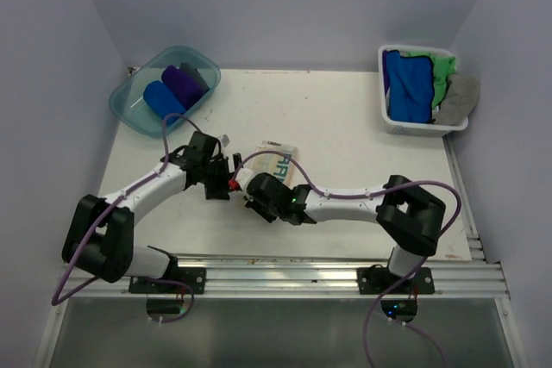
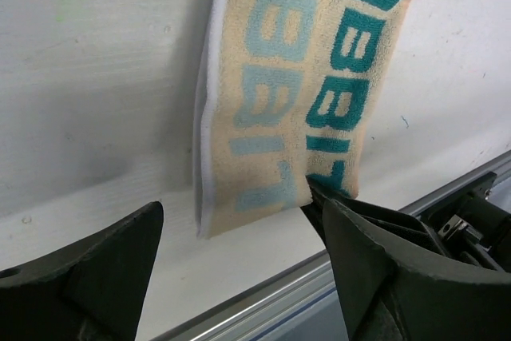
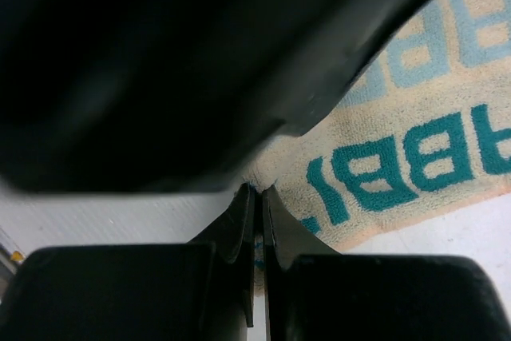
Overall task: Roll the towels
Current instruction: Roll the towel
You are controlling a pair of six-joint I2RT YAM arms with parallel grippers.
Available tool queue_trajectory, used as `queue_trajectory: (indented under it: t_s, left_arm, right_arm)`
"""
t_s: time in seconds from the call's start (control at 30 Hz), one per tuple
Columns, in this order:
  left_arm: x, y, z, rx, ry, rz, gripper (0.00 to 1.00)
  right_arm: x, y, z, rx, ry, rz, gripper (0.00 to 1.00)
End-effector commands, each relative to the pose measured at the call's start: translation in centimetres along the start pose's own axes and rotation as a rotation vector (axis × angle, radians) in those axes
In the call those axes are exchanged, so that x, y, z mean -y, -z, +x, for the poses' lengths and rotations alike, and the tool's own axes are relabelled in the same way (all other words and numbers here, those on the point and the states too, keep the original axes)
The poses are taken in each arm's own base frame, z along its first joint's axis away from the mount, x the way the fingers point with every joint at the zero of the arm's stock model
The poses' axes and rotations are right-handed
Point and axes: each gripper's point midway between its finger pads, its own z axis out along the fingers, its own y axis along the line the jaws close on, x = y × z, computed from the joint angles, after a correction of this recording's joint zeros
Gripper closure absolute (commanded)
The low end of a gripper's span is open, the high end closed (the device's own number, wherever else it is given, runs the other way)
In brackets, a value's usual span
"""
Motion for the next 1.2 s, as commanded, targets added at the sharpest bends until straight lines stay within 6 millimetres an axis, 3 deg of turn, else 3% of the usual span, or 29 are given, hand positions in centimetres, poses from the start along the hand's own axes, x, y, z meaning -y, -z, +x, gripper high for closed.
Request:
queue_trajectory:
  t_s: [0.0,0.17,0.3,0.63,1.0,1.07,1.1,1.17]
  left_arm:
    - [1.2,0.0,0.7,-0.016,-0.004,0.1,0.15]
    - [0.2,-1.4,2.1,-0.056,0.033,0.097,0.15]
    - [0.4,-2.0,2.6,-0.067,0.06,0.13,0.16]
    - [1.1,-3.2,1.7,-0.02,0.144,0.171,0.3]
    - [0.6,-4.2,1.4,-0.008,0.205,0.153,0.43]
    - [0.7,-4.2,1.4,-0.003,0.213,0.164,0.51]
    - [0.8,-4.2,1.4,-0.005,0.213,0.164,0.61]
    - [0.7,-4.2,1.6,-0.01,0.215,0.16,0.71]
  right_arm:
    - [-0.5,1.4,-2.9,0.059,-0.125,-0.114,1.0]
    - [0.3,1.3,-2.8,0.054,-0.186,-0.148,1.0]
    - [0.4,1.2,-2.9,0.055,-0.192,-0.151,1.0]
    - [0.2,1.3,-2.9,0.056,-0.198,-0.159,1.0]
    - [0.3,1.6,-2.8,0.062,-0.199,-0.159,1.0]
    - [0.3,1.6,-2.5,0.053,-0.193,-0.16,1.0]
    - [0.2,1.7,-2.5,0.051,-0.192,-0.161,1.0]
    - [0.3,1.7,-2.5,0.05,-0.189,-0.158,1.0]
